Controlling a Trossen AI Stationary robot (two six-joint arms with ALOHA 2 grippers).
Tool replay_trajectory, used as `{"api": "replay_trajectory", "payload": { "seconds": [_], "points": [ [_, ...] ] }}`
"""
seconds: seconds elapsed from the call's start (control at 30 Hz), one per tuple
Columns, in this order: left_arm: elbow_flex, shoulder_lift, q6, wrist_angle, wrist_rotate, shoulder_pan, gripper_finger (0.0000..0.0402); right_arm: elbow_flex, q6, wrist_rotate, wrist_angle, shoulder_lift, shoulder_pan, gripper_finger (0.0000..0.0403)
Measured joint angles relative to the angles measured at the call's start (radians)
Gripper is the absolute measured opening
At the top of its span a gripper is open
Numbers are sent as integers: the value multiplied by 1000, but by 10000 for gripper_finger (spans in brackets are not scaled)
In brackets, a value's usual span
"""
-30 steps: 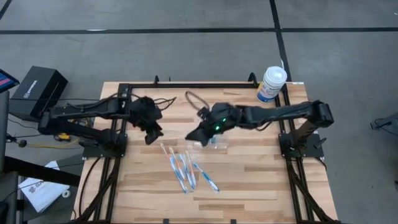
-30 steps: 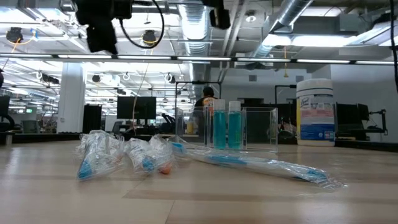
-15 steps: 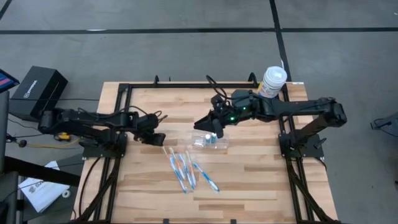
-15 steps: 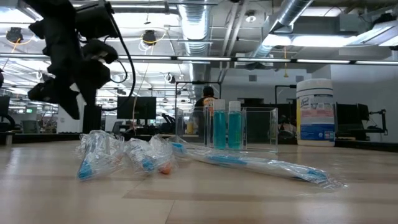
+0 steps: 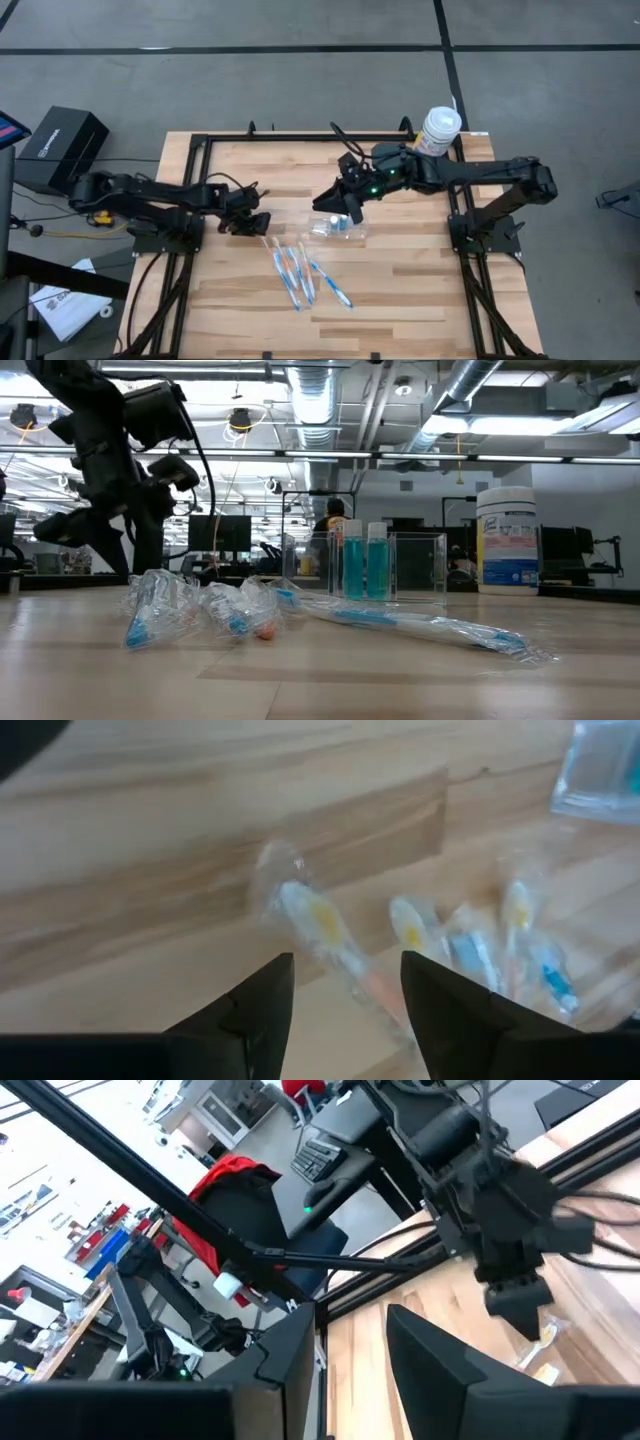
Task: Pick & Place toothbrushing station
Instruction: Put the left orange toothbrush into the transparent organizer
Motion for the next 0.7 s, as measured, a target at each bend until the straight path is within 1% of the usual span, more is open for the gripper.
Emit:
{"api": "replay_trajectory", "payload": {
  "seconds": [0.07, 0.2, 0.3, 0.33, 0.4, 0.47, 0.53, 0.57, 0.6, 0.7],
  "points": [
    [0, 42, -3, 26, 2, 0, 179, 0, 0, -3, 4, 0, -8, 118],
    [1, 139, -3, 142, 18, 0, 179, 0, 1, -27, 8, 0, -20, 118],
    [5, 195, 0, 170, 35, 2, 171, 0, 8, -30, 12, 0, -24, 118],
    [5, 208, 11, 176, 40, 2, 163, 0, 8, -30, 12, 0, -24, 118],
    [6, 223, 43, 183, 42, 0, 134, 0, 17, -30, 13, 0, -24, 118],
    [4, 223, 82, 181, 41, 0, 90, 0, 24, -30, 13, 0, -24, 118],
    [2, 217, 107, 179, 42, 11, 36, 0, 24, -30, 13, 0, -24, 118],
    [2, 217, 112, 183, 43, 16, 19, 0, 24, -30, 16, 0, -24, 118],
    [2, 217, 115, 188, 42, 22, 13, 0, 25, -30, 17, 0, -24, 118],
    [1, 218, 116, 209, 36, 34, 11, 0, 27, -38, 17, 0, -32, 118]
  ]
}}
